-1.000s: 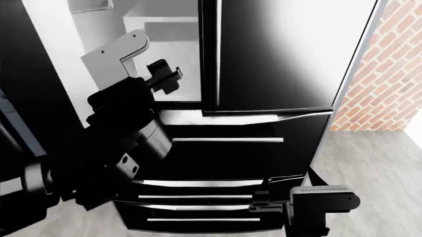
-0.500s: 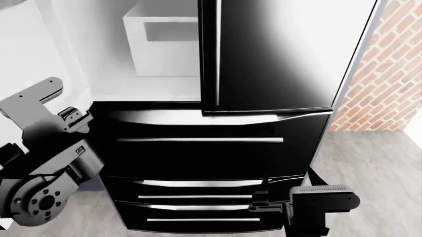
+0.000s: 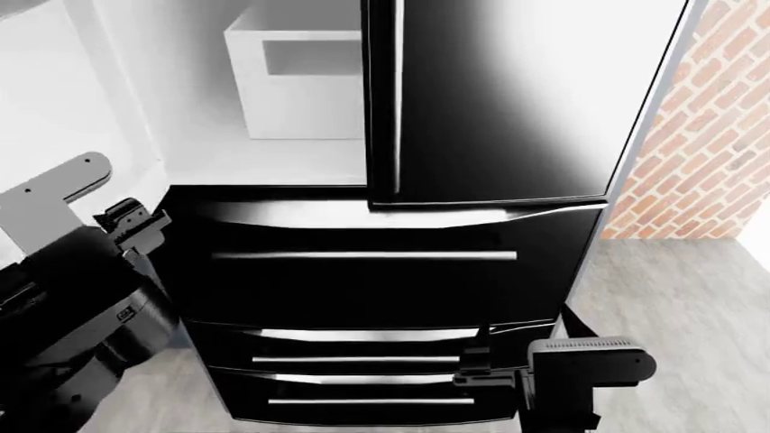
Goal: Open the fridge doors
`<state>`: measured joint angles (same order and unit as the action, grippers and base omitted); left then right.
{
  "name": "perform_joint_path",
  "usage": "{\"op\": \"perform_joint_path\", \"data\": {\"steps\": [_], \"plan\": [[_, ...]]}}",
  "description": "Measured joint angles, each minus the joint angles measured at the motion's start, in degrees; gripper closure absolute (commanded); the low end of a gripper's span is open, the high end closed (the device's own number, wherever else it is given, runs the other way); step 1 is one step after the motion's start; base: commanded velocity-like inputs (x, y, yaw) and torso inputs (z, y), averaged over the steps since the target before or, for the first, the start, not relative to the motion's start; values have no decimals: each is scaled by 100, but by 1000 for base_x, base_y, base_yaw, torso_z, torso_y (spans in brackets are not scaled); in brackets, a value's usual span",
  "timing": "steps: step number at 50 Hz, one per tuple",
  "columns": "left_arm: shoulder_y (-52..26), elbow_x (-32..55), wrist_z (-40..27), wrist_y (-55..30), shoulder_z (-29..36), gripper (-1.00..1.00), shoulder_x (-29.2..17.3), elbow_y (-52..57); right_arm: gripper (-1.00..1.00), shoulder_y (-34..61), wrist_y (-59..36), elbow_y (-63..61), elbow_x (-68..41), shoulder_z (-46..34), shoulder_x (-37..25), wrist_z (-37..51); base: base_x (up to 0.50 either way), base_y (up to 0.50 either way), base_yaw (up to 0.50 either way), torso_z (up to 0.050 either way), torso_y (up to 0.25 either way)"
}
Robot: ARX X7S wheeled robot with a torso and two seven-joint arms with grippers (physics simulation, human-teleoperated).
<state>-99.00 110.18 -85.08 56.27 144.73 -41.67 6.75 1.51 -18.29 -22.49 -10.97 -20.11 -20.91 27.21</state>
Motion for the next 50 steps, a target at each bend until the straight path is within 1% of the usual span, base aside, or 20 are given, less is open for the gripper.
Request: {"op": "perform_joint_path", "data": {"steps": [3,7,11,18,21,25,31,37,50], "plan": [[279,-684,56,68,-388,-100,-205,-120,-100,6,3,9,-5,-1,-4,0,0,11,9,0,0],[574,-1468,586,152,-791,-100,-455,-360,-100,15,6,26,-9,-6,-7,0,6,11,3,0,0],[857,-2158,853,320,-1073,-100,-691,-285,-100,26,5,40,-12,-15,-10,2,12,10,0,0,0],[1044,-4285,344,-104,-1579,-100,-978,-473,-100,38,3,44,-17,-30,-17,3,0,1,0,0,0],[1077,-4929,258,-229,-1711,-100,-1048,-487,-100,43,8,51,-18,-36,-19,4,0,0,0,0,0],[1124,-5490,285,-326,-1813,-100,-1094,-493,-100,48,13,58,-21,-43,-22,6,0,0,0,0,0],[1165,-5845,542,-390,-1884,-100,-1075,-529,-100,86,-26,43,-14,-60,-32,14,0,0,0,0,0],[1155,-5782,958,-441,-1899,-100,-998,-538,-100,302,-207,28,10,-125,-31,-19,0,0,0,0,0],[1223,-4623,1797,-772,-1981,-100,-639,-772,-100,1332,-965,-7,-2,-331,65,-242,0,0,0,0,0]]}}
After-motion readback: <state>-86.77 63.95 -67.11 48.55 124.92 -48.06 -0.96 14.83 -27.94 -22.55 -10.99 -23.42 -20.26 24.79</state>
